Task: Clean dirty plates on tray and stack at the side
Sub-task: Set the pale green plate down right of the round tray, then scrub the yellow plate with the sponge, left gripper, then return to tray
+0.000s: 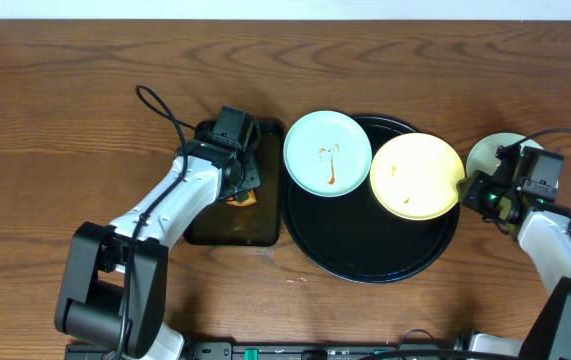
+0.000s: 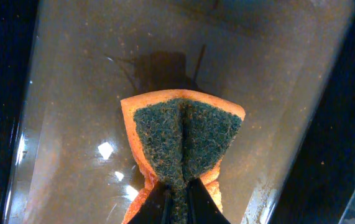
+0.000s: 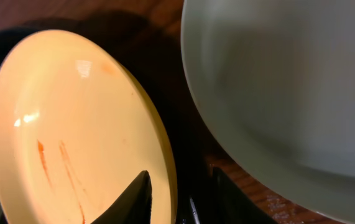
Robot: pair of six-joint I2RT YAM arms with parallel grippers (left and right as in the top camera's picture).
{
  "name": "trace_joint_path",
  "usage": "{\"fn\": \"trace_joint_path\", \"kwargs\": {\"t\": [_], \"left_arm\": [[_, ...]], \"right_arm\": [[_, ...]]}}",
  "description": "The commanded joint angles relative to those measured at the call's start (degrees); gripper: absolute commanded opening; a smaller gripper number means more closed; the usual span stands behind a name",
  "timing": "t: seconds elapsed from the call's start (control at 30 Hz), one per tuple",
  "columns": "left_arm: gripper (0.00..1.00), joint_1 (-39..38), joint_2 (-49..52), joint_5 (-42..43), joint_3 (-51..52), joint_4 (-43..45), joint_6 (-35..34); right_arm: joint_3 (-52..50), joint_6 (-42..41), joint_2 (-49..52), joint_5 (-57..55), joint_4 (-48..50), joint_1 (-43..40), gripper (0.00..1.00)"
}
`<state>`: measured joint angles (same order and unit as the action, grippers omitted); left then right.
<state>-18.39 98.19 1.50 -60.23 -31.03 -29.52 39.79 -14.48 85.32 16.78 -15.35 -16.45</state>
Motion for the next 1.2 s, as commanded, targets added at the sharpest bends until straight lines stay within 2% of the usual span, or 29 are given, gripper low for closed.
{"fn": "trace_joint_path", "kwargs": {"t": [0.0,0.27,0.53,0.63,0.73,0.93,1.17], "left_arm": [[0.08,0.2,0.2,-0.7,0.2,0.0,1.0],[0.08,0.2,0.2,-0.7,0.2,0.0,1.0],[0.07,0.2,0.2,-0.7,0.2,0.0,1.1],[0.07,0.2,-0.8,-0.7,-0.1,0.0,3.5],[0.07,0.2,-3.4,-0.7,-0.7,0.0,6.0],[0.07,-0.1,-11.3,0.1,-0.8,-0.3,6.2],[0.07,-0.8,-14.4,15.3,-0.8,0.3,6.7]], "right_arm": [[0.2,-0.3,3.1,0.3,0.9,0.4,0.27],[0.3,-0.3,1.7,2.4,4.7,0.4,0.01],[0.3,0.3,-3.6,3.0,-0.1,0.4,0.01],[0.3,2.0,-5.2,5.1,-3.8,0.4,0.01],[0.3,2.4,-5.6,5.8,-9.0,0.5,0.01],[0.1,3.9,-5.5,5.7,-19.2,2.6,0.01],[-1.1,4.5,-5.5,5.7,-22.2,7.1,0.01]]}}
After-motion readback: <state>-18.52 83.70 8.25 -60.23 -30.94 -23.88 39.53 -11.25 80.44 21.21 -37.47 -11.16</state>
